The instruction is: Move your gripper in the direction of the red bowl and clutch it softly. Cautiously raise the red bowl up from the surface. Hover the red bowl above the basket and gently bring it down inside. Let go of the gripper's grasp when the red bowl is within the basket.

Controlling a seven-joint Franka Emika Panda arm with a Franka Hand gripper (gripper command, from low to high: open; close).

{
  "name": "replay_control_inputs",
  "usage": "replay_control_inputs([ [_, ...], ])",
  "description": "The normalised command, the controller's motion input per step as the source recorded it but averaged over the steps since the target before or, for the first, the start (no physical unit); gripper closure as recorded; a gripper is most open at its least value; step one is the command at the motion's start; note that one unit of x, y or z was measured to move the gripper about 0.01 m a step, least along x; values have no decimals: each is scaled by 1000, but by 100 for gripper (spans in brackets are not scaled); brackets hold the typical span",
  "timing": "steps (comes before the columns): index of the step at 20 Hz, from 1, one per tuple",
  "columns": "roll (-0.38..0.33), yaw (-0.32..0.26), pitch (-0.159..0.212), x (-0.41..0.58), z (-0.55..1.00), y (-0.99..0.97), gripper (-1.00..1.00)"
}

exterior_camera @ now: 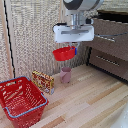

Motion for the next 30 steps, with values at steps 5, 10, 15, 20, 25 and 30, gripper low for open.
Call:
replay_control_inputs([
  [5,-29,0,0,359,44,909,100],
  [10,-32,0,0,386,0,906,100],
  [15,-32,0,0,389,0,907,100],
  [20,-38,0,0,373,-13,914,100],
  [25,-57,1,1,137,-469,794,100],
  [30,-1,-1,0,67,-460,263,100],
])
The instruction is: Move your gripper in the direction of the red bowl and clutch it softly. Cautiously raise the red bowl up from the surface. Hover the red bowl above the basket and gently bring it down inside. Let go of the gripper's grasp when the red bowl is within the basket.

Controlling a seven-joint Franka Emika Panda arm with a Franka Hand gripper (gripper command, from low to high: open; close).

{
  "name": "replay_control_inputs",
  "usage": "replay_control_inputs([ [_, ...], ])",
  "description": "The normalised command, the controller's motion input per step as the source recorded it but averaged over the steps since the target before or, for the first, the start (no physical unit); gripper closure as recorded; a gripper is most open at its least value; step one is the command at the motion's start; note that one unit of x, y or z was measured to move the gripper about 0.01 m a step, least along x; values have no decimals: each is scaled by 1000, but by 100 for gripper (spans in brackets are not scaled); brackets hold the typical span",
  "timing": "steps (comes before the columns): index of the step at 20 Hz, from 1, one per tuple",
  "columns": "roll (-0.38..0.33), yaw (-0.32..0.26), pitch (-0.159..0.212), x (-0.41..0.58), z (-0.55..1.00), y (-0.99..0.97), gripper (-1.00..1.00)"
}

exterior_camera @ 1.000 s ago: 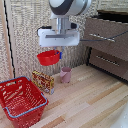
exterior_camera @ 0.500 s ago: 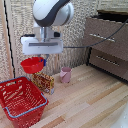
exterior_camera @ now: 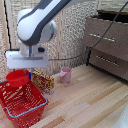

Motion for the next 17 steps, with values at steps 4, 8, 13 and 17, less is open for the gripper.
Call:
replay_control_inputs([
  [4,-3,-3,-2,46,-164,2,-100],
  [8,1,1,0,27,214,-34,-100],
  [13,18,-47,0,38,681,-192,-100],
  [17,35,223,-58,121,447,-503,-100],
])
